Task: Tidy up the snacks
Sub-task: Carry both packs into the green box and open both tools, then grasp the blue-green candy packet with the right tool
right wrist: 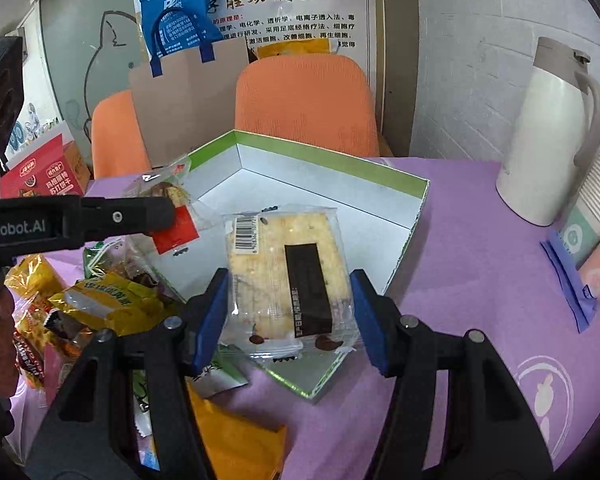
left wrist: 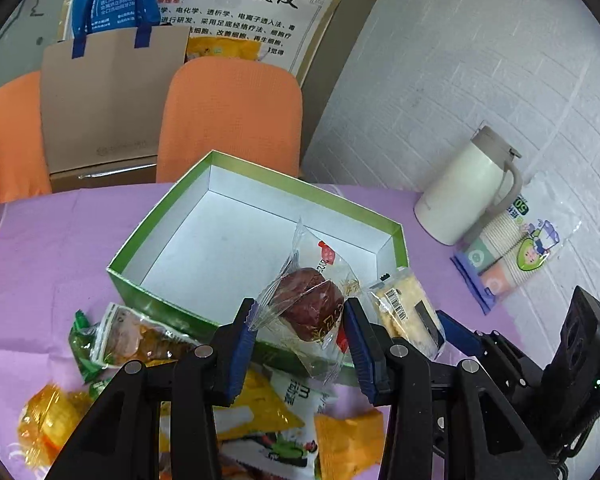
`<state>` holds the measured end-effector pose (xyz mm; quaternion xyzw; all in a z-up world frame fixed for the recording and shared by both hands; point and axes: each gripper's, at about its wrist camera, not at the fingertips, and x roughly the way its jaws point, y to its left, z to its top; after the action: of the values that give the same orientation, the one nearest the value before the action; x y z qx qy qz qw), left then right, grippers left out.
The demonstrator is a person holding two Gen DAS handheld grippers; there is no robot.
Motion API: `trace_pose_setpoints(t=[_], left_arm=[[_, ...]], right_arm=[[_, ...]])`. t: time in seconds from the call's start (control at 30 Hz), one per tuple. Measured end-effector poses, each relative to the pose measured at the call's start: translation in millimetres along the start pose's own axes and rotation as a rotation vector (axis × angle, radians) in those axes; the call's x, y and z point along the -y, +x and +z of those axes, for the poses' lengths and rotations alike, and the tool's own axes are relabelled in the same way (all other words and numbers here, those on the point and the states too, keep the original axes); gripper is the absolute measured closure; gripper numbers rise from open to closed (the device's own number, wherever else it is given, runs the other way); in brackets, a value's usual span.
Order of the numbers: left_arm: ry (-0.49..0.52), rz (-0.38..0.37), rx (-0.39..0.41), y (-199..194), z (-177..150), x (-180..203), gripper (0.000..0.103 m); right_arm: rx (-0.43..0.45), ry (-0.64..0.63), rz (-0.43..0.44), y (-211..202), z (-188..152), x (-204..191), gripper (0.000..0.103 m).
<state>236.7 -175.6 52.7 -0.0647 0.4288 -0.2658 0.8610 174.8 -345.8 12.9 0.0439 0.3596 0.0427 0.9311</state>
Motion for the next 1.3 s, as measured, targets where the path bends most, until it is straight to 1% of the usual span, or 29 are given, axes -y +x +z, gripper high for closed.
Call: trace_pose_setpoints(t=[0.17,0.23,0.27,0.3,0.33,0.37,0.4,0.43,0.5,0.53,0.63,0.73,0.83,0.87,0.97,1.03,1.13,1.2,1.3], left_arm=[[-0.019,0.023,-0.056,39,5,-8,0.059],[-0.025,0.023,-0.067,49,6,-11,0.058],[-0.027,0.014,-0.067,52,5,-13,0.056],[-0.029,-0.001,-0.054,53,4,-15,0.052],[-0.032,-0.019,-0.043,53,4,-16,0.034],[-0.036,-0.014,-0.038,52,3,-18,0.012],[-0.034,0.008,-0.029,50,1,-18,0.007],[-0.026,0.028,-0.013,47,1,-17,0.005],[-0.002,0.067,0.006,41,0,-16,0.005],[0.003,0.074,0.011,38,0,-15,0.005],[0.011,0.059,0.043,22,-2,-13,0.005],[0.035,0.048,0.093,-5,-6,-5,0.005],[0.074,0.033,0.159,-41,-12,5,0.003],[0.085,0.032,0.185,-56,-16,8,0.000],[0.103,0.032,0.240,-92,-28,11,0.000],[0.118,0.060,0.270,-114,-40,12,0.000],[0.104,0.079,0.305,-138,-60,10,0.000],[0.084,0.094,0.290,-149,-76,2,0.000],[0.050,0.106,0.250,-155,-102,-11,0.000]], right_arm=[[-0.024,-0.035,0.005,21,0,-3,0.042],[-0.029,-0.061,0.000,26,-1,-5,0.031],[-0.017,-0.073,-0.002,25,-1,-5,0.015],[0.002,-0.084,0.006,22,-3,-5,0.007],[0.012,-0.097,0.003,19,-4,-6,0.003],[0.024,-0.115,-0.010,15,-6,-7,0.001],[0.033,-0.130,-0.020,11,-8,-9,0.001],[0.037,-0.142,-0.027,8,-9,-10,0.001],[0.042,-0.155,-0.033,-1,-12,-11,0.001],[0.047,-0.158,-0.030,-7,-12,-12,0.001],[0.075,-0.152,-0.023,-30,-12,-15,0.001],[0.123,-0.117,-0.004,-61,-10,-17,0.001],[0.177,-0.084,0.008,-95,-11,-20,0.001],[0.197,-0.075,0.014,-107,-12,-22,0.001],[0.227,-0.045,0.025,-134,-23,-28,0.001],[0.229,-0.021,0.029,-147,-32,-32,0.001],[0.207,0.005,0.042,-156,-51,-37,0.001],[0.191,0.015,0.048,-157,-65,-39,0.001],[0.138,0.036,0.058,-149,-87,-43,0.001]])
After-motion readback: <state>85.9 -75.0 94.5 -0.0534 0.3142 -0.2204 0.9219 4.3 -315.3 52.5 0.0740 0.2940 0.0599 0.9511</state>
